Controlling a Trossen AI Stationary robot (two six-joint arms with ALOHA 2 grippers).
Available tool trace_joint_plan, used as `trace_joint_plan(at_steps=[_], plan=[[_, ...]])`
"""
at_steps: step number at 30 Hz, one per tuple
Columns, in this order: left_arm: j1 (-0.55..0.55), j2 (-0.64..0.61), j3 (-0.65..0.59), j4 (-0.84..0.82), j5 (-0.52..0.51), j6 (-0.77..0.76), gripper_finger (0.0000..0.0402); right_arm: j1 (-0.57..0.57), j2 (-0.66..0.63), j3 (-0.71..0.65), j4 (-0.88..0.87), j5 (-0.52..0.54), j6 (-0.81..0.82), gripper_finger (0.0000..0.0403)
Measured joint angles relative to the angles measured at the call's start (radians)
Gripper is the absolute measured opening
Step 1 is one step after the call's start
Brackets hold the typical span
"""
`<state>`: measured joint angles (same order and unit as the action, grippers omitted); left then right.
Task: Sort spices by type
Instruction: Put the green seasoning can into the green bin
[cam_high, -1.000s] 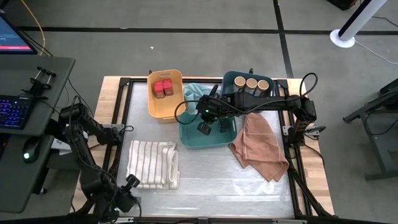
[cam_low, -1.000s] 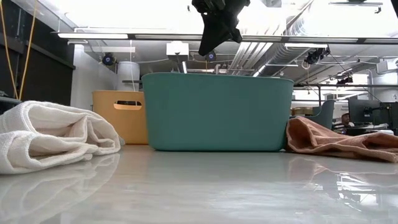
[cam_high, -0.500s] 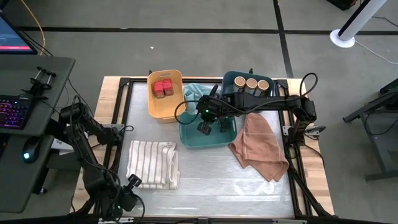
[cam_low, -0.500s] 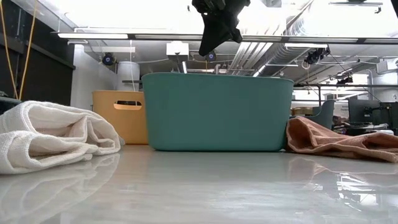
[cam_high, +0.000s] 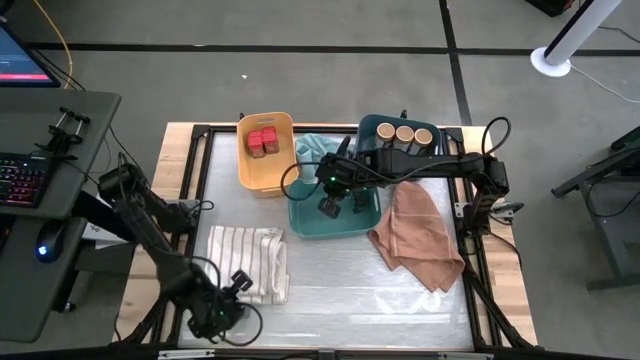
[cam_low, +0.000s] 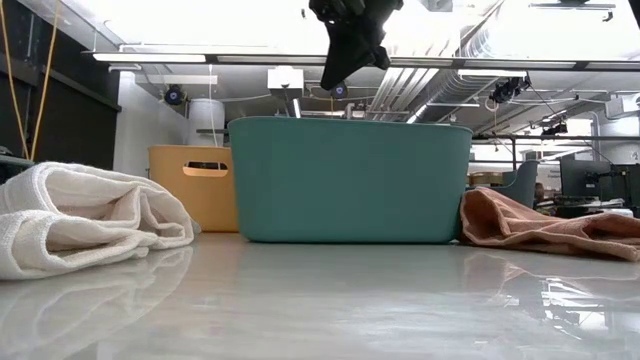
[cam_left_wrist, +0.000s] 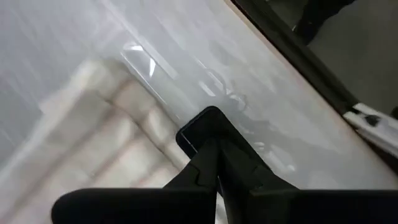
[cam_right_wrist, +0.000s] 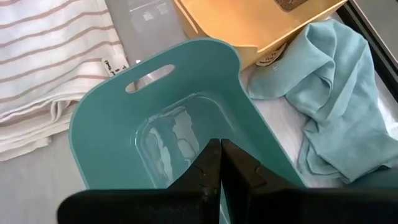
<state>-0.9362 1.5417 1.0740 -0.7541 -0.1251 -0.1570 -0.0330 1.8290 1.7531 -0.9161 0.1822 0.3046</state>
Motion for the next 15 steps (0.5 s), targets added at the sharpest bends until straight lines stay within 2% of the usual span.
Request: trace_joint_plan(at_steps=[6, 10, 12, 15], plan=[[0.078, 0.000, 0.000, 0.016, 0.004, 0.200, 0.0000, 0.000, 0.000, 0.000, -0.021, 0.000, 0.000, 0.0000], [0.140, 0.000, 0.000, 0.017, 0.058, 0.306, 0.0000, 0.000, 0.000, 0.000, -0.026, 0.000, -0.019, 0.0000], [0.169, -0.002, 0.004, 0.008, 0.083, 0.307, 0.0000, 0.000, 0.000, 0.000, -0.026, 0.001, -0.026, 0.0000], [0.187, -0.025, 0.037, -0.031, 0.086, 0.226, 0.0000, 0.000, 0.000, 0.000, -0.027, 0.001, -0.037, 0.0000]])
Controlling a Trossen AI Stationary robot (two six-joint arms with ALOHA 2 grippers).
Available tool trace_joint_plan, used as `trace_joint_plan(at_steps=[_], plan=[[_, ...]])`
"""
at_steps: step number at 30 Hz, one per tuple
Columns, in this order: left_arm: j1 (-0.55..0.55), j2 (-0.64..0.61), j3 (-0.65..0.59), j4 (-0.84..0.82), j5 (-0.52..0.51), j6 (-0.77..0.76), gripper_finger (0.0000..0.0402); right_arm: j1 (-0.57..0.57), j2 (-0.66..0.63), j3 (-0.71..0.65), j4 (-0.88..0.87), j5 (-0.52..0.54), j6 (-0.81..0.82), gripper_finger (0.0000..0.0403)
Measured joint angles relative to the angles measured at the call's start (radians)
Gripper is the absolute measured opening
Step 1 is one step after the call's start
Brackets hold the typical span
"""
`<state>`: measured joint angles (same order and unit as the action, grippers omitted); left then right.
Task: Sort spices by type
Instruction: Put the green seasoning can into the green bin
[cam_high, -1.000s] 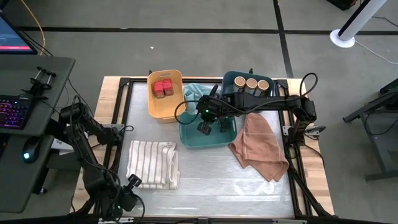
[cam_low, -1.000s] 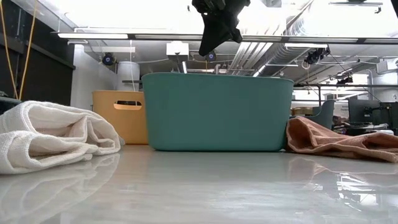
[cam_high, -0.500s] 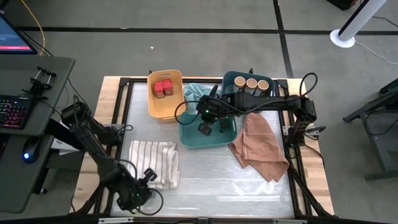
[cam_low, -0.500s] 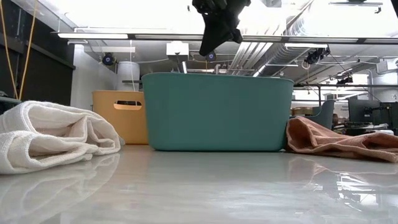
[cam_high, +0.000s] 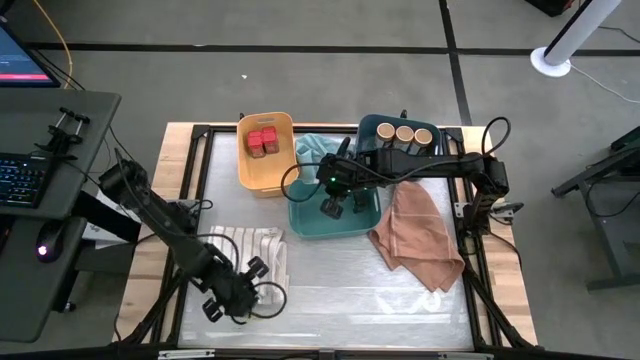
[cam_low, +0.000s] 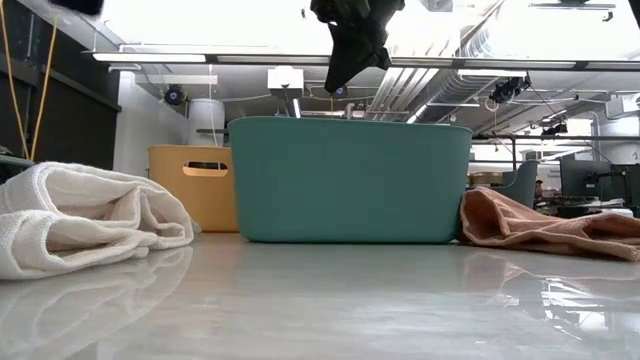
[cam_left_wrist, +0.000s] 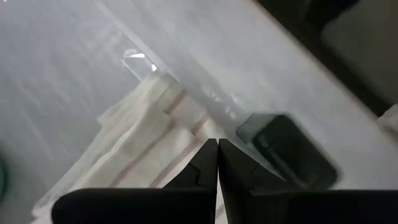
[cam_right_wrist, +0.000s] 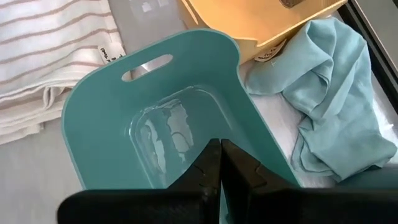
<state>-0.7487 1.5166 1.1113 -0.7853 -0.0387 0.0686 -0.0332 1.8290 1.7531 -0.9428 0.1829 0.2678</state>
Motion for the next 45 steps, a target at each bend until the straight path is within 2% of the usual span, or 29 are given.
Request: trace_joint_plan(at_steps=[3, 6, 8, 12, 14, 17, 20, 26, 31, 35, 40, 45], plan=[[0.002, -0.039, 0.041, -0.048, 0.000, -0.093, 0.0000, -0.005, 0.000, 0.000, 0.001, 0.000, -0.016, 0.0000], [-0.019, -0.082, 0.068, -0.067, -0.017, -0.263, 0.0000, -0.011, 0.000, 0.000, 0.001, -0.003, -0.014, 0.0000], [-0.059, -0.102, 0.074, -0.077, -0.029, -0.345, 0.0000, -0.013, 0.000, 0.000, -0.001, -0.047, -0.015, 0.0000], [-0.173, -0.102, 0.073, -0.098, -0.045, -0.400, 0.0000, 0.025, 0.000, 0.000, -0.028, -0.168, 0.012, 0.0000], [-0.212, -0.093, 0.073, -0.094, -0.071, -0.407, 0.0000, 0.077, 0.000, 0.000, -0.062, -0.179, 0.051, 0.0000], [-0.259, -0.076, 0.073, -0.102, -0.141, -0.426, 0.0000, 0.177, 0.001, 0.000, -0.118, -0.102, 0.158, 0.0000], [-0.295, -0.066, 0.055, -0.104, -0.205, -0.419, 0.0000, 0.290, 0.001, 0.000, -0.155, -0.033, 0.329, 0.0000], [-0.315, -0.050, -0.038, -0.082, -0.218, -0.330, 0.0000, 0.507, 0.001, 0.000, -0.161, 0.098, 0.787, 0.0000], [-0.313, -0.050, -0.049, -0.068, -0.231, -0.240, 0.0000, 0.652, 0.001, 0.000, -0.165, 0.247, 1.099, 0.0000], [-0.309, -0.050, -0.049, -0.009, -0.213, -0.163, 0.0000, 0.742, 0.001, 0.000, -0.203, 0.336, 1.274, 0.0000], [-0.252, -0.050, -0.049, 0.070, -0.177, -0.042, 0.0000, 0.822, 0.001, 0.000, -0.325, 0.375, 1.473, 0.0000], [-0.184, -0.048, -0.048, 0.090, -0.125, -0.039, 0.0000, 0.870, 0.001, 0.000, -0.385, 0.385, 1.560, 0.0000]])
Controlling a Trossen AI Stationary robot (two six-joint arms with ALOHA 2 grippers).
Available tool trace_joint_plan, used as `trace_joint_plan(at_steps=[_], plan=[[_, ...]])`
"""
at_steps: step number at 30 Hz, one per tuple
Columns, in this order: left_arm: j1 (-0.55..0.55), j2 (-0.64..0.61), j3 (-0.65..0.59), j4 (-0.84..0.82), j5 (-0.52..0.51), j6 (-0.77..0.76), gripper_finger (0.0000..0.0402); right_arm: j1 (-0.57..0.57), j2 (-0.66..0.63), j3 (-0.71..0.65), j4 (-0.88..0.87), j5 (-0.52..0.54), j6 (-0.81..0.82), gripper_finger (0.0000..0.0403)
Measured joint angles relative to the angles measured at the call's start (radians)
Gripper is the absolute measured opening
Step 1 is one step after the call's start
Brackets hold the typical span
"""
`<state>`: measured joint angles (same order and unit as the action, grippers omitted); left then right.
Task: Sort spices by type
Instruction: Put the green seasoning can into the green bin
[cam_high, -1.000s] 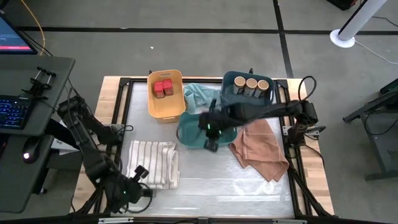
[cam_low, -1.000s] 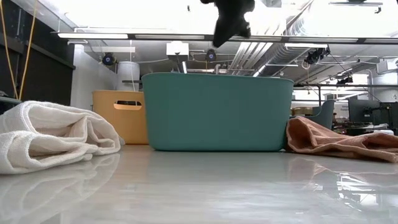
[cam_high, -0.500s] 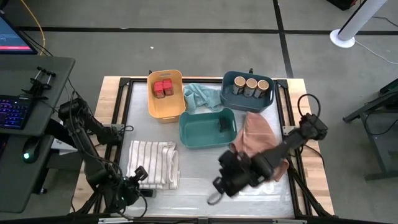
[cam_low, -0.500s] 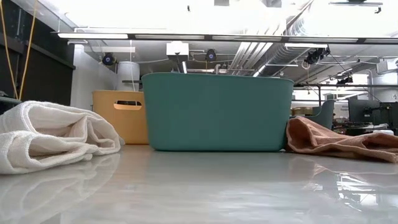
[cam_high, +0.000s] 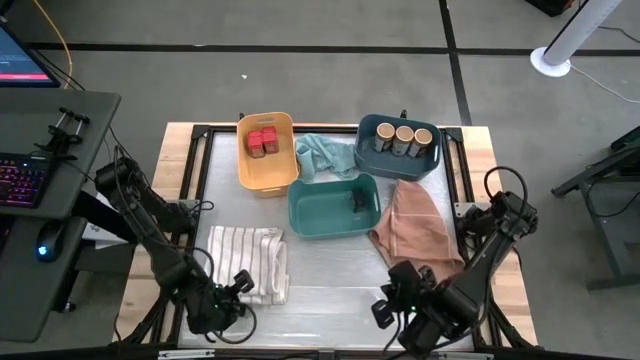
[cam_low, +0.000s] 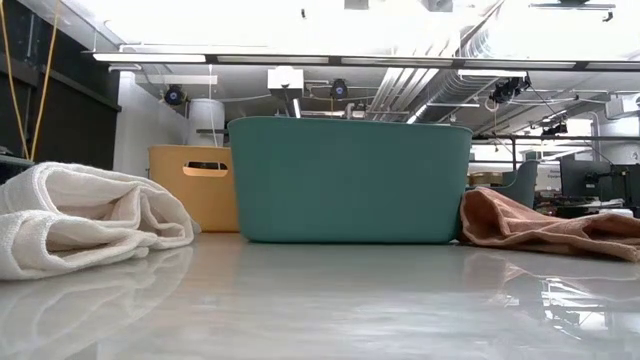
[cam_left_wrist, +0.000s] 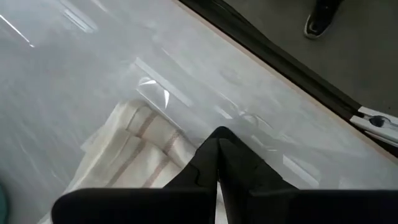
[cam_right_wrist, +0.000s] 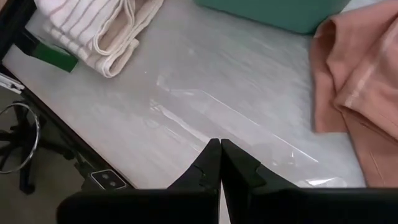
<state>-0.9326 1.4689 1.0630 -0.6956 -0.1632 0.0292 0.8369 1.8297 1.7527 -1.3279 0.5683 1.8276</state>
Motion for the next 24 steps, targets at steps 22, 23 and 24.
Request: trace_joint_plan(at_steps=[22, 23, 24], plan=[[0.016, 0.063, 0.001, -0.055, 0.074, 0.032, 0.0000, 0.010, 0.000, 0.000, -0.097, 0.006, -0.014, 0.0000], [0.017, 0.067, 0.001, -0.056, 0.078, 0.033, 0.0000, 0.010, 0.000, 0.000, -0.098, 0.006, -0.014, 0.0000], [0.018, 0.070, 0.001, -0.053, 0.078, 0.035, 0.0000, 0.010, 0.000, 0.000, -0.097, 0.006, -0.014, 0.0000]])
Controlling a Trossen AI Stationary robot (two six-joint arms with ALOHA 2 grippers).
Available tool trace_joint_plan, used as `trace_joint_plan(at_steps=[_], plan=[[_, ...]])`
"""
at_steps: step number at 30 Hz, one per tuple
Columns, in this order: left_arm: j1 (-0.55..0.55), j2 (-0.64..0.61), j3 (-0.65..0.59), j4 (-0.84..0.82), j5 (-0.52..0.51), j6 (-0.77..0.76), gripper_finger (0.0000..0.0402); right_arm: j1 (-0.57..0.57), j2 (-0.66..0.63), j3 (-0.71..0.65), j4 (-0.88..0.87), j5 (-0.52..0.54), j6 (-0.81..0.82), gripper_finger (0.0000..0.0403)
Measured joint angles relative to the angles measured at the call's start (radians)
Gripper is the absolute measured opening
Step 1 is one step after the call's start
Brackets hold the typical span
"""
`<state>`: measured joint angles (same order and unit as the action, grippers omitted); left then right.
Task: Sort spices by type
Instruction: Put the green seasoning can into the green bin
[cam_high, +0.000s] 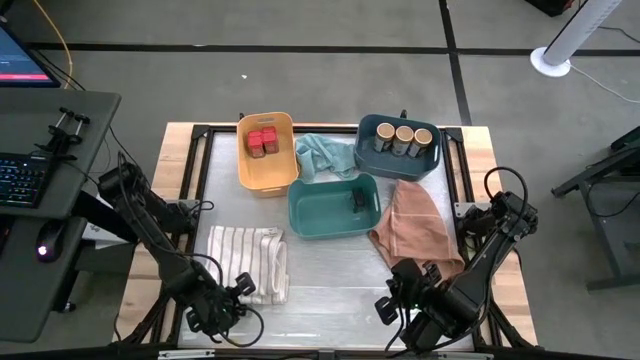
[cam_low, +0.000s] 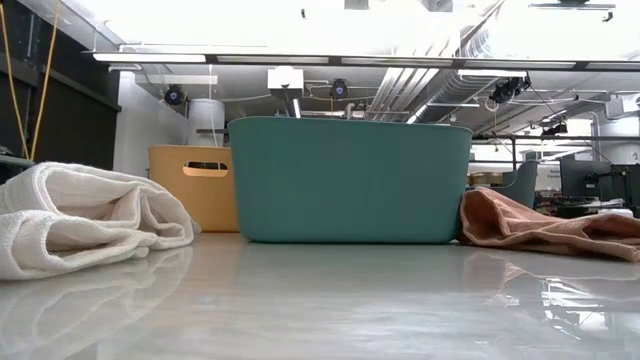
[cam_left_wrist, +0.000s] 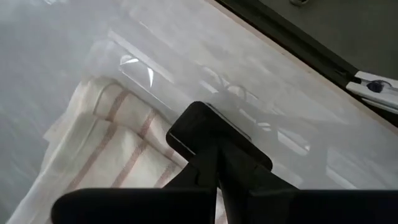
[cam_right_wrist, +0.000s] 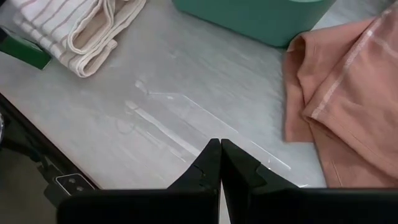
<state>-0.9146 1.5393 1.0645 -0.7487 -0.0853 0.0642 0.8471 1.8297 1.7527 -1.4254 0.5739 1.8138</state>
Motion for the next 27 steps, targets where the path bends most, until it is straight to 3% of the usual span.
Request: trace_joint_plan(at_steps=[7, 22, 27], plan=[[0.009, 0.018, 0.003, 0.019, 0.019, 0.028, 0.0000, 0.000, 0.000, 0.000, 0.000, 0.000, 0.000, 0.0000], [0.210, 0.116, 0.005, 0.343, 0.014, 0.213, 0.0000, 0.000, 0.000, 0.000, -0.005, -0.001, 0.000, 0.0000], [0.247, 0.136, 0.081, 0.286, -0.005, 0.277, 0.0000, 0.000, 0.000, 0.000, -0.008, -0.001, 0.000, 0.0000]])
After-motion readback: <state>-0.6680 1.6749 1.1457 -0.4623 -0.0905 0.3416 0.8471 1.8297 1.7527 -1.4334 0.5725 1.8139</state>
